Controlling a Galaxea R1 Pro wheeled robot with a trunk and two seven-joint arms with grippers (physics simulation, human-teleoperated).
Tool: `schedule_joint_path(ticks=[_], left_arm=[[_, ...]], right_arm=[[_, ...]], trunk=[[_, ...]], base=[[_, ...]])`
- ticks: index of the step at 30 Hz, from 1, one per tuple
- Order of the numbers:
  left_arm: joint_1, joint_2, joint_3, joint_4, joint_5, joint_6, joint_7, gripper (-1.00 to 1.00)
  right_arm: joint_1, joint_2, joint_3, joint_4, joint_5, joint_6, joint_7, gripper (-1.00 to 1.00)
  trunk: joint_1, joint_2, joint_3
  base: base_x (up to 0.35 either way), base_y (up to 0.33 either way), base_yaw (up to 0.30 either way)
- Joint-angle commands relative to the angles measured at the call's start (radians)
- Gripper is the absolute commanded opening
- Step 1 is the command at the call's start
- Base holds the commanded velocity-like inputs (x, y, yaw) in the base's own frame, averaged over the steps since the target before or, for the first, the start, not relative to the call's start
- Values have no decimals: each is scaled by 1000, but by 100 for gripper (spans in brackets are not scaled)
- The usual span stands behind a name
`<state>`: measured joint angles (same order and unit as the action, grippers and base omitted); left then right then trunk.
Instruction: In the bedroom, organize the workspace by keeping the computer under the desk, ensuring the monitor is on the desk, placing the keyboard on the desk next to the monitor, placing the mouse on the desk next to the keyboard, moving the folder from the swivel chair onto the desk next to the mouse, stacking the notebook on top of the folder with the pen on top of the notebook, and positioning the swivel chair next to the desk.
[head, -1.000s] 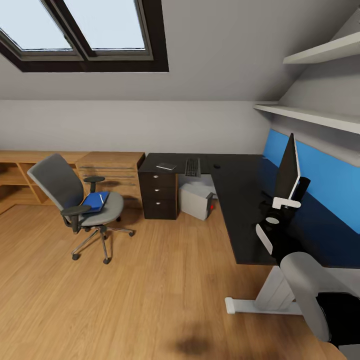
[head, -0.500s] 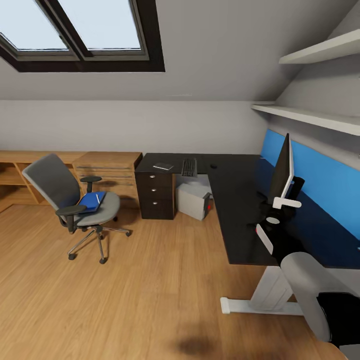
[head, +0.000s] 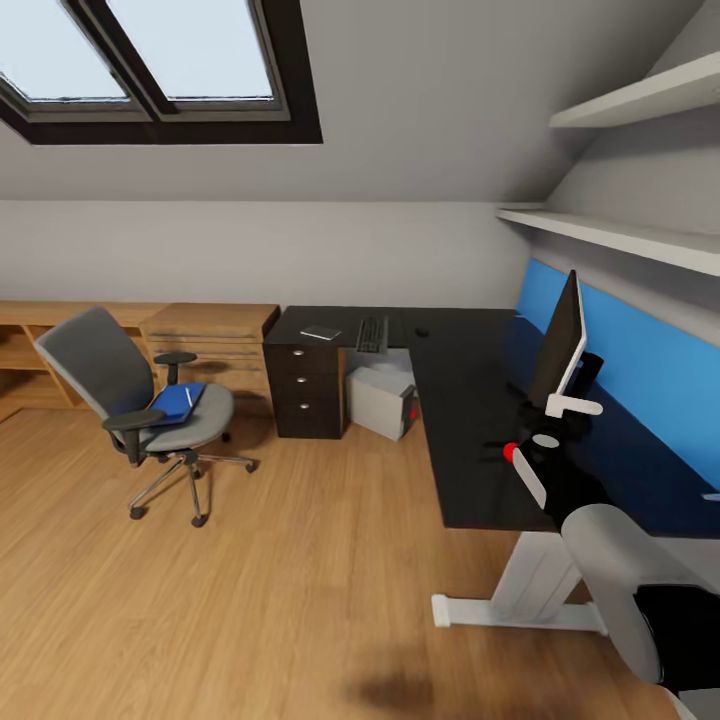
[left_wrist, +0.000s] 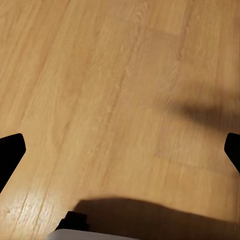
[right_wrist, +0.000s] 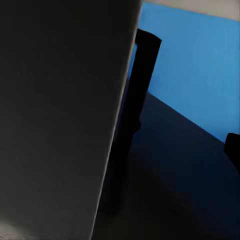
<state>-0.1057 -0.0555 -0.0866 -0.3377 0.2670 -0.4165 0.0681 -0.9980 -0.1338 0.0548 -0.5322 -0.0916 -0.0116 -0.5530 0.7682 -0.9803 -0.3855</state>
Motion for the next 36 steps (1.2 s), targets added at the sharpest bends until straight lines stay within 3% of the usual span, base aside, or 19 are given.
schedule_joint_path(ticks=[1, 36], left_arm=[[0, 1, -8, 0, 6, -4, 7, 100], [0, 1, -9, 0, 6, -4, 8, 100]], right_arm=[[-1, -1, 5, 0, -11, -1, -5, 100], [-1, 0, 6, 43, -12, -37, 17, 100]], trunk=[[0, -1, -1], [0, -1, -1]], base=[[-48, -95, 0], [-59, -19, 0]])
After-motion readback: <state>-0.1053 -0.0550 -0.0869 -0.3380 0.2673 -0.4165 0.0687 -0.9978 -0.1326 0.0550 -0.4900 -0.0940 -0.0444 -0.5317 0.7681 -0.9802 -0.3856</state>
